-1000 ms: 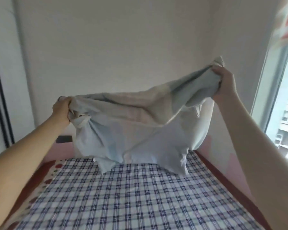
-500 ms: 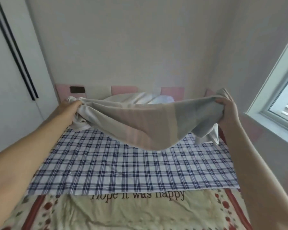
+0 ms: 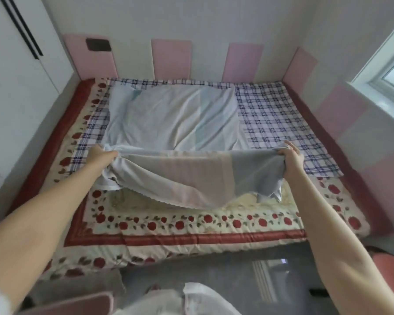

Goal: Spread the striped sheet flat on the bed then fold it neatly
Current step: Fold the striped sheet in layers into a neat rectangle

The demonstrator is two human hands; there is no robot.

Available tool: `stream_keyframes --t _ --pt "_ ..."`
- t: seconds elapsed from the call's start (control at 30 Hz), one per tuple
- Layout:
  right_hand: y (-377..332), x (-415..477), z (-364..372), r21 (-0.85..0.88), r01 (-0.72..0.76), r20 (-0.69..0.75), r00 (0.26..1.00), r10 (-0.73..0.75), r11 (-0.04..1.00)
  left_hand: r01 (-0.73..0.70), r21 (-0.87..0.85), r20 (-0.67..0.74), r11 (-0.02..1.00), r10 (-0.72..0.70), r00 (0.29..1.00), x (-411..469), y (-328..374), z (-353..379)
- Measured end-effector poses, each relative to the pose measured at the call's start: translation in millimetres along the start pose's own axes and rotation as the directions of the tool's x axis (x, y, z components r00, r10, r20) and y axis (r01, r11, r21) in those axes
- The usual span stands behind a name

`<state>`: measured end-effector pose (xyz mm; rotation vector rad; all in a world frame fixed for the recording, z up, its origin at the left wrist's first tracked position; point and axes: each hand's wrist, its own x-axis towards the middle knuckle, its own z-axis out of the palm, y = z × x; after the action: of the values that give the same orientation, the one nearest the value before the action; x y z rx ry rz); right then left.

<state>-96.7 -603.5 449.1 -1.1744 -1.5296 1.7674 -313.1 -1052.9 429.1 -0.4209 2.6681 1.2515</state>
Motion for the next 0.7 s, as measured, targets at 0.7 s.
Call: stream_keyframes --t 0.7 --pt "184 -148 -60 -0.833 -0.405 -0.231 0.874 0.428 0.377 -0.098 0.539 0.351 0.836 -0.117 0.929 -83 -264 23"
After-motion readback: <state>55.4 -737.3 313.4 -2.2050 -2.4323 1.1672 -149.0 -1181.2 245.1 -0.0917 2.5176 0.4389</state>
